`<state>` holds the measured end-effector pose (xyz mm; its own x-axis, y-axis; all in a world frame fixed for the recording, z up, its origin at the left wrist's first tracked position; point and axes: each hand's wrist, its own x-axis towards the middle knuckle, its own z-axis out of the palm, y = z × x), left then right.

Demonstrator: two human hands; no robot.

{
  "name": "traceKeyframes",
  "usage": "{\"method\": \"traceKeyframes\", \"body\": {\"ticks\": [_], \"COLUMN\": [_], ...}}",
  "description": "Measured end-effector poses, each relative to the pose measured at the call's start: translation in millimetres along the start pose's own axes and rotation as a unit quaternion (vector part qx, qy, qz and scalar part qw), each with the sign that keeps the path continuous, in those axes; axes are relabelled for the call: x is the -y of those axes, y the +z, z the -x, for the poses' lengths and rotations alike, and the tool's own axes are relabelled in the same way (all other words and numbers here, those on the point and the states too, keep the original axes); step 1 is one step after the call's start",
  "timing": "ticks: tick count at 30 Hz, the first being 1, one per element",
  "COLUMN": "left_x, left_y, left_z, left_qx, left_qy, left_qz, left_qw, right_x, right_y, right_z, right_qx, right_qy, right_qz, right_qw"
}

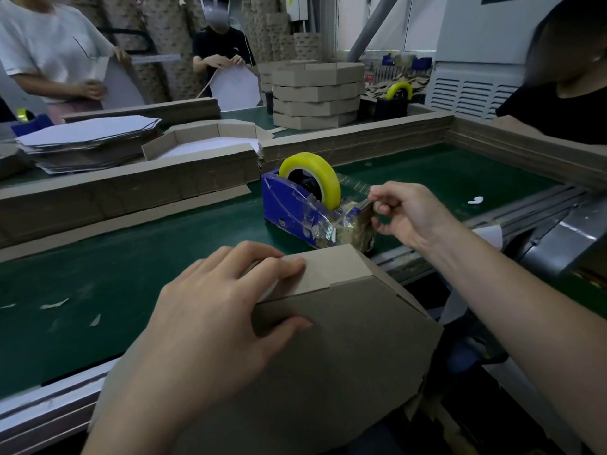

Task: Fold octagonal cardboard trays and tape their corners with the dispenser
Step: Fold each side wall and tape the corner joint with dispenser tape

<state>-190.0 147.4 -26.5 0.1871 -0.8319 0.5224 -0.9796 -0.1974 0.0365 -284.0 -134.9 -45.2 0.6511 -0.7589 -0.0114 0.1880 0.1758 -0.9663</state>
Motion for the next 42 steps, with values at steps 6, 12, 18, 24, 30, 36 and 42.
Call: {"method": "traceKeyframes", "body": {"ticks": [6,12,18,24,30,36,42], "left_x": [0,0,0,0,-1,3,8], "left_y": [0,0,-1,-2,-6,-10,-11], "left_z": [0,0,1,0,0,0,-1], "left_qx": [0.001,0.001,0.002,0.009,0.027,0.022,0.032], "left_qy": [-0.002,-0.004,-0.005,-0.007,-0.004,-0.013,-0.012], "left_qz": [-0.002,0.001,0.011,0.011,0.03,0.153,0.192], "left_qw": [1.0,1.0,1.0,1.0,0.999,0.988,0.981], "right_x": [-11,-18,-26,-36,-46,-36,-5], "right_y": [-1,-1,-3,-3,-21,-44,-9], "right_z": [-2,0,6,13,13,18,53], "right_qx": [-0.016,-0.027,-0.048,-0.044,-0.049,-0.118,-0.084], "right_qy": [-0.025,-0.051,-0.07,-0.107,-0.163,-0.274,-0.32], "right_qz": [-0.044,-0.071,-0.119,-0.131,0.048,0.37,0.347], "right_qw": [0.999,0.996,0.989,0.985,0.984,0.88,0.878]}}
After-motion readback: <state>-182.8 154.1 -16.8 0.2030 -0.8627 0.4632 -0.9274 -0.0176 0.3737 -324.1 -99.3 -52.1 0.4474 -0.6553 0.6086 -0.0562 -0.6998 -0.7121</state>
